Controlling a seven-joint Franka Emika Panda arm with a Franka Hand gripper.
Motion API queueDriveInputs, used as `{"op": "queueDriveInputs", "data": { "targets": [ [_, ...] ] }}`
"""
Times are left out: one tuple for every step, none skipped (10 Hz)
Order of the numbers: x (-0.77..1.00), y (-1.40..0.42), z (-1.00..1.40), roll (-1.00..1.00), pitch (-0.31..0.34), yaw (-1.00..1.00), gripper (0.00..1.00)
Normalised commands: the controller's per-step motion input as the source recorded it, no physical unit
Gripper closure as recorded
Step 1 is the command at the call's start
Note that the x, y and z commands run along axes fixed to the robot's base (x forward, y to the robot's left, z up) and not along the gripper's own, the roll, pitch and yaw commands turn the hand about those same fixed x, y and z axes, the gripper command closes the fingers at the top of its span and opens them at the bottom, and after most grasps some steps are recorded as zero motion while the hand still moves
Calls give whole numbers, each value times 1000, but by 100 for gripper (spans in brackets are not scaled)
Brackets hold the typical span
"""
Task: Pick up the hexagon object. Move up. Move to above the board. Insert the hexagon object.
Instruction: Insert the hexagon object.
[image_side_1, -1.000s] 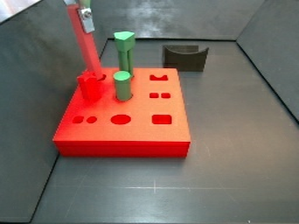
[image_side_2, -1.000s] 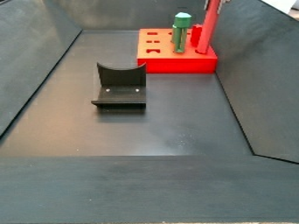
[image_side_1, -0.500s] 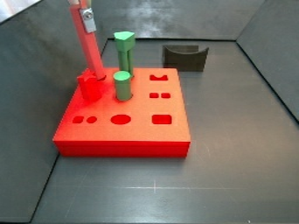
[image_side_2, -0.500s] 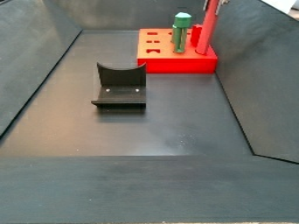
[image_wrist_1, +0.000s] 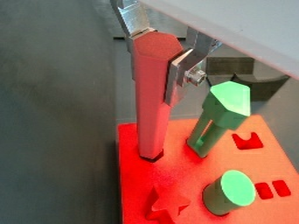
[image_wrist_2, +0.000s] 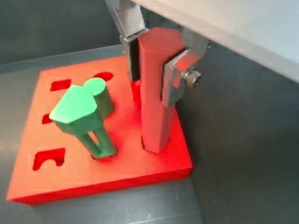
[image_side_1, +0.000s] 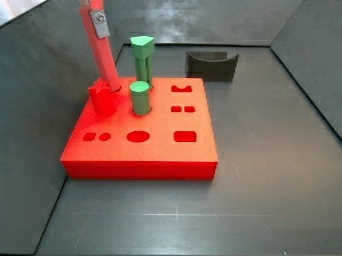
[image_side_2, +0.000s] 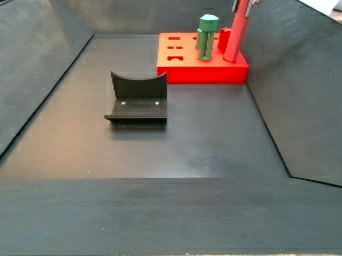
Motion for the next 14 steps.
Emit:
{"op": "queueDriveInputs", "data": {
  "targets": [
    [174, 0, -17, -121, 0, -226, 100],
    [100, 0, 0, -147, 0, -283, 100],
    [40, 0, -71, -86, 0, -209, 100],
    [0, 20, -203, 0, 33, -200, 100],
    [-211, 0, -114, 0, 3, -197, 100],
    [-263, 0, -100, -3, 0, -149, 100],
    [-254, 0, -100, -14, 0, -146, 100],
    [-157, -9, -89, -36, 0, -131, 100],
    [0, -9, -140, -64, 0, -111, 100],
    [277, 0, -277, -57, 0, -57, 100],
    [489, 11, -380, -11, 16, -69, 100],
    [654, 0, -386, 0, 66, -83, 100],
    [697, 0, -354, 0, 120, -126, 100],
    [703, 17, -263, 10, 150, -186, 100]
  ]
}}
